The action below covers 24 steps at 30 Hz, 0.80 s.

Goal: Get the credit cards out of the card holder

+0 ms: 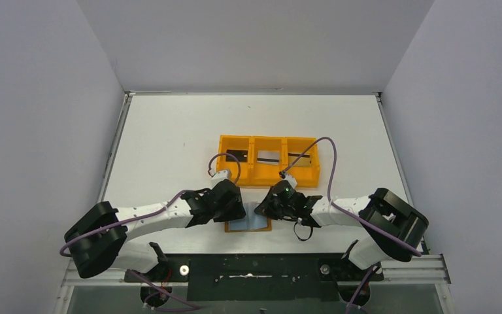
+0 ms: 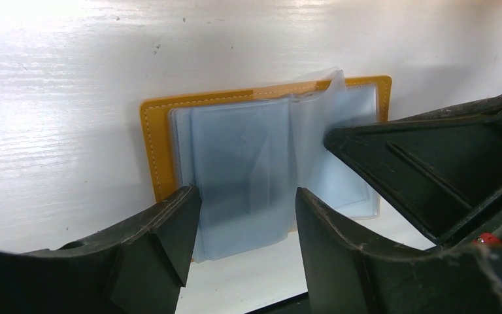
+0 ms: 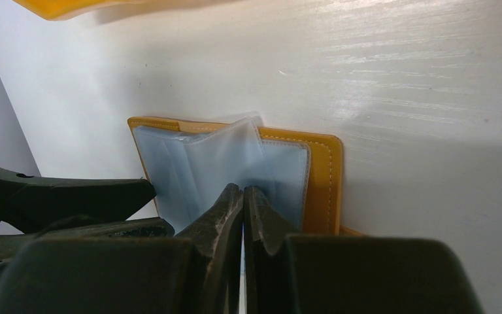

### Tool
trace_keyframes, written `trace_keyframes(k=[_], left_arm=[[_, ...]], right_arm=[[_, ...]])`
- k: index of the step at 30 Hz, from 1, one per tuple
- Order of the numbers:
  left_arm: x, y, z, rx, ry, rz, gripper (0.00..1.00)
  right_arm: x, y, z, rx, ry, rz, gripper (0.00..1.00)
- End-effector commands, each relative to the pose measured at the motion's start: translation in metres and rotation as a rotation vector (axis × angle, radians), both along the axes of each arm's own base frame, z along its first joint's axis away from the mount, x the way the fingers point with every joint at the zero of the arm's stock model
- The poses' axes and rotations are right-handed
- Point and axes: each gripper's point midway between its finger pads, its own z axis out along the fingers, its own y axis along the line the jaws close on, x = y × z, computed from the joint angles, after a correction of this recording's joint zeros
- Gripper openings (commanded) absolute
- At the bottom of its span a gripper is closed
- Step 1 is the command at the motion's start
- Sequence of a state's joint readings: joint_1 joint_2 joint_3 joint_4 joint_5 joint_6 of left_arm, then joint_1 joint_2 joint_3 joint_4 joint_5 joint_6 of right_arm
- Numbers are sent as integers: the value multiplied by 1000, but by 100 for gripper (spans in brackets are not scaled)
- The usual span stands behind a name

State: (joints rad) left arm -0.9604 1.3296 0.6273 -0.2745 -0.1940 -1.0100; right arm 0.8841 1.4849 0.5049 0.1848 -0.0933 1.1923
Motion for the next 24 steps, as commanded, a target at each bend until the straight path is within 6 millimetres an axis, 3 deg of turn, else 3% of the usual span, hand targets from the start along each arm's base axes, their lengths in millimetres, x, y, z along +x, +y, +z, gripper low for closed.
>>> trace_keyframes(k=[1, 9, 15, 24], left_arm=[[1, -2, 1, -2, -3, 1, 55], [1, 0, -1, 18, 0, -4, 55], [-8, -44, 3, -177, 39, -118, 55], [-5, -60, 7, -253, 32, -119, 55]], right_arm=[[-17, -26, -33, -149, 71, 11, 0], [-18, -26, -34, -152, 76, 12, 0], [-17, -26, -34, -151, 76, 11, 0], [-18, -26, -34, -150, 77, 12, 0]])
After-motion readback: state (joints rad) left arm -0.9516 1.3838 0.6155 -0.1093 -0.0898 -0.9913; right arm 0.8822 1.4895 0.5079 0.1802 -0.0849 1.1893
